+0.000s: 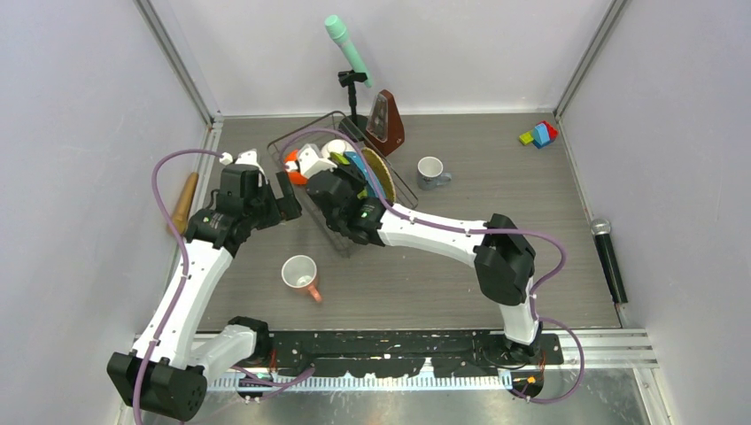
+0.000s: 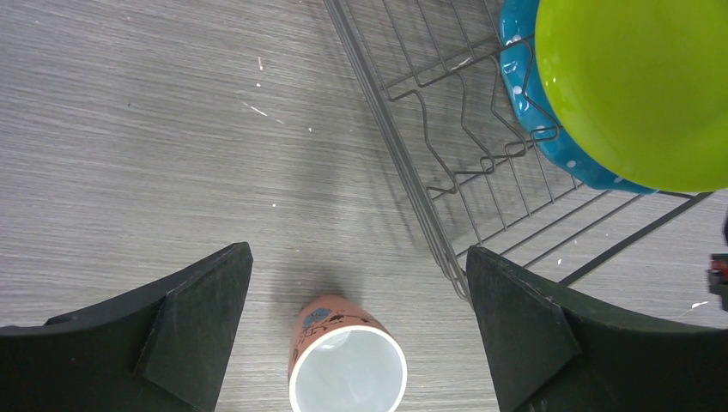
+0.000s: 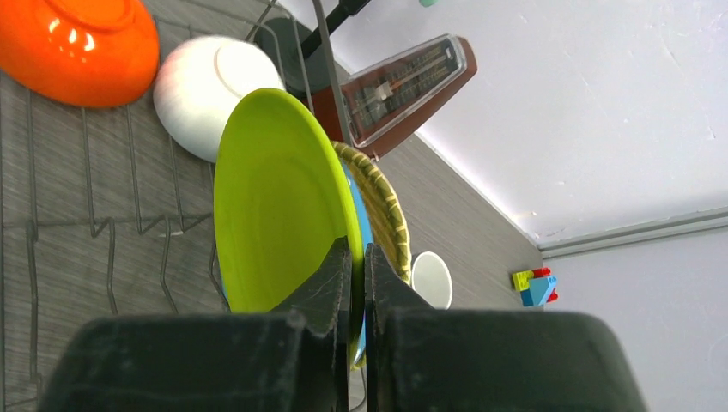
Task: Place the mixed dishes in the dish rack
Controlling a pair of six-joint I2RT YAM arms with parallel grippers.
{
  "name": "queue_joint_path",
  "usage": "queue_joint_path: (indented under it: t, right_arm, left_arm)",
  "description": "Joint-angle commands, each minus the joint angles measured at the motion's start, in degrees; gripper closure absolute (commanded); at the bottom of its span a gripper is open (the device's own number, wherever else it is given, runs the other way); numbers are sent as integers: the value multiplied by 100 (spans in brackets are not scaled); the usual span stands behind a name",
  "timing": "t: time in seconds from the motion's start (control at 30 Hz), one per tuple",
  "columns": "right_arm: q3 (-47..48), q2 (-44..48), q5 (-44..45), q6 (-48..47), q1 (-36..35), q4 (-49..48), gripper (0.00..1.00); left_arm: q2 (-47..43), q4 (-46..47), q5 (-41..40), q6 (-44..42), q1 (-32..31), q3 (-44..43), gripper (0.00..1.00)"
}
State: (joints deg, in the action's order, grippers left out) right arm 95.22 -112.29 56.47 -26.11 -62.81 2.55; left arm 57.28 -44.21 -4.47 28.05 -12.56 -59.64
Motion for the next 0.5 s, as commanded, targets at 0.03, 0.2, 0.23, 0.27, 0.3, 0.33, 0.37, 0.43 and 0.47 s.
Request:
queue_joint_path:
  t: [0.03,0.2,0.23,0.27,0.3,0.33,0.37,0.43,0.47]
  right_arm:
    - [-337,49,147,143,23,-327,100]
    - [-719,63,197,140,31,-510,100]
    - [-773,52,222,165,32,-518,100]
    - [-793,43,232,201,32,-510,100]
    - [-829,42,215,301,36,-470,100]
    - [-851,54,189,366,46,-437,100]
    - [-875,60,97,542,52,-346,100]
    - [-866,87,-51,843,90,-131,99]
    - [-836,94,-86,982,117,-37,98]
  left_arm:
    - [-103,228,57,39,34,-26,0]
    - [-95,314,103,148,34,28,0]
    - [-89,307,124,168,34,25,0]
    - [-92,323,156,185,34,45,0]
    - [-86,365,166,215,30,67,0]
    - [-68,390,185,238,33,79,0]
    - [-54,402,213,246,33,69,0]
    - [-18,344,260,269,34,6,0]
    - [-11,315,279,271,34,-15,0]
